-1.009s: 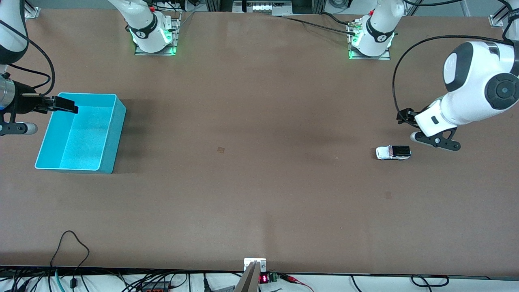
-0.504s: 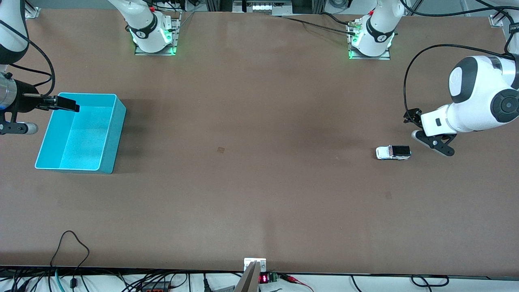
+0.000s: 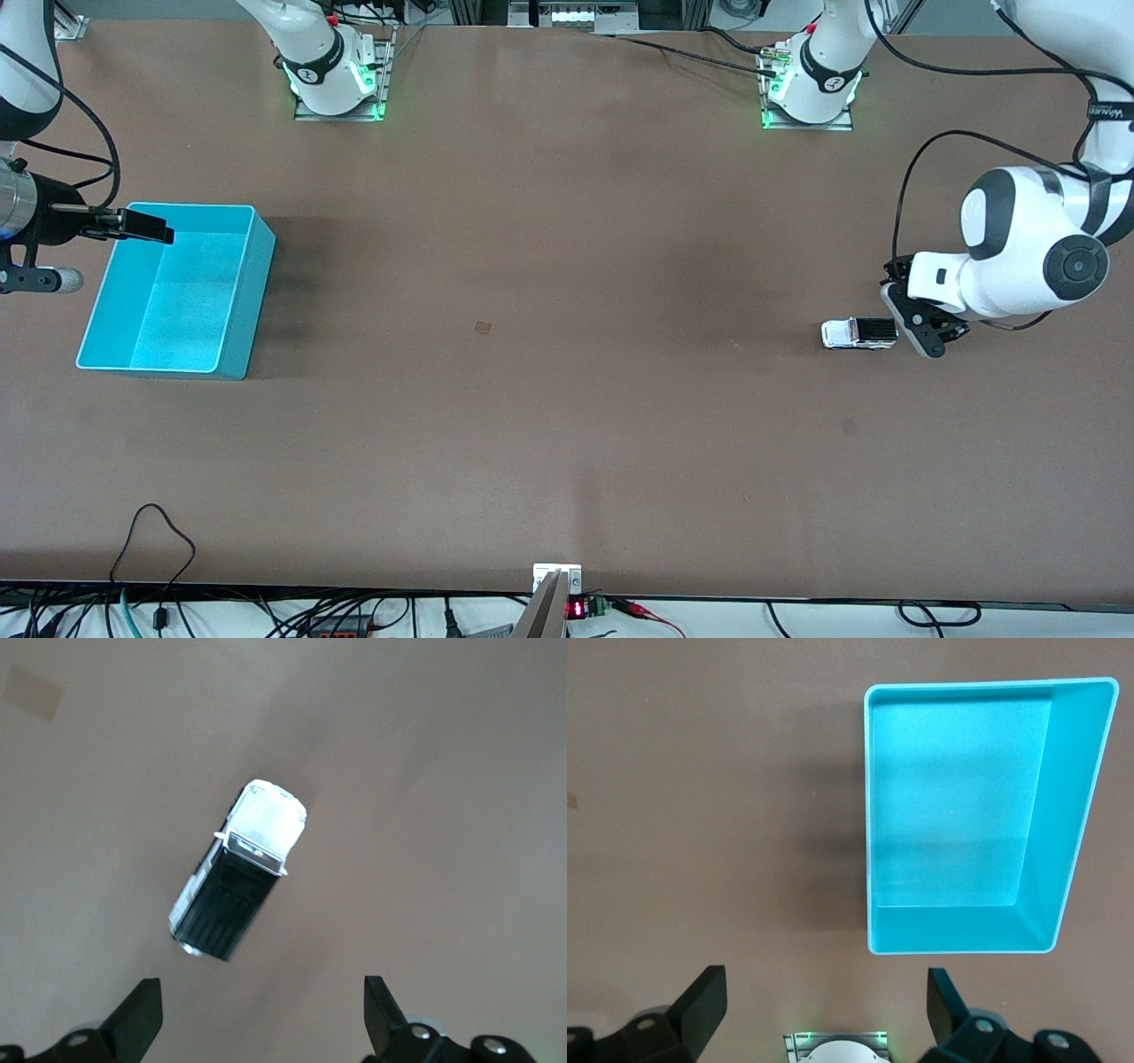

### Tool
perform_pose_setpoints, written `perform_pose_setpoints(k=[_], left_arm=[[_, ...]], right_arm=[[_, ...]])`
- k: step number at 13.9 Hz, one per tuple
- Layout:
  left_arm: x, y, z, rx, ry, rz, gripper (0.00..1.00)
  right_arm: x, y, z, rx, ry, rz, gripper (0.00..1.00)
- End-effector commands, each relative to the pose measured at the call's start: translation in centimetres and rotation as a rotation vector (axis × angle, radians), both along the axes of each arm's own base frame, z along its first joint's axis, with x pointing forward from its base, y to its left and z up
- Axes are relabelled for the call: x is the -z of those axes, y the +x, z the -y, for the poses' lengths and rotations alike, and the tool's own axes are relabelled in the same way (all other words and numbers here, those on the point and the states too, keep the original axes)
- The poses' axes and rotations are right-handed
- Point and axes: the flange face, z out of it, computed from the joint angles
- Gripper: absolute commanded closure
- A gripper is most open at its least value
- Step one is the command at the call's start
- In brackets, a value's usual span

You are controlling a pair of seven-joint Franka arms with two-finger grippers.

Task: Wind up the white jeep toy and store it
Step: 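Lower the left gripper and grasp the white jeep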

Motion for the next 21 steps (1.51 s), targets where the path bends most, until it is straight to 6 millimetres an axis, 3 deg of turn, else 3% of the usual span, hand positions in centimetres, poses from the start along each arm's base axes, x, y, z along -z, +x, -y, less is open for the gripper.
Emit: perform_pose_setpoints(k=[1,3,7,16,18,21], left_arm=[[1.3,-0.1,0.1,0.188,-0.025,0.042,0.0],[1.9,0.0,1.7,0.331,-0.051,0.086,0.0],[3.9,-0.4,1.9,0.403,-0.04,0.104,0.0],[5.8,-0.4,1.6,0.53,-0.052,0.15,0.0],[6.4,-0.5,0.4,0.514,-0.054,0.149,0.0],[7.2,-0.8,0.1,0.504,-0.06,0.137,0.0]], right_arm=[[-0.4,-0.3,-0.1,0.011,-0.004,-0.019,0.0],[-0.3,-0.4,0.0,0.013,-0.003,-0.022,0.0],[-0.2,-0.5,0.0,0.016,-0.002,-0.035,0.0],[-0.2,-0.6,-0.1,0.016,-0.002,-0.038,0.0],[-0.2,-0.6,-0.1,0.016,-0.001,-0.042,0.0],[-0.2,-0.6,-0.1,0.015,-0.001,-0.041,0.0]])
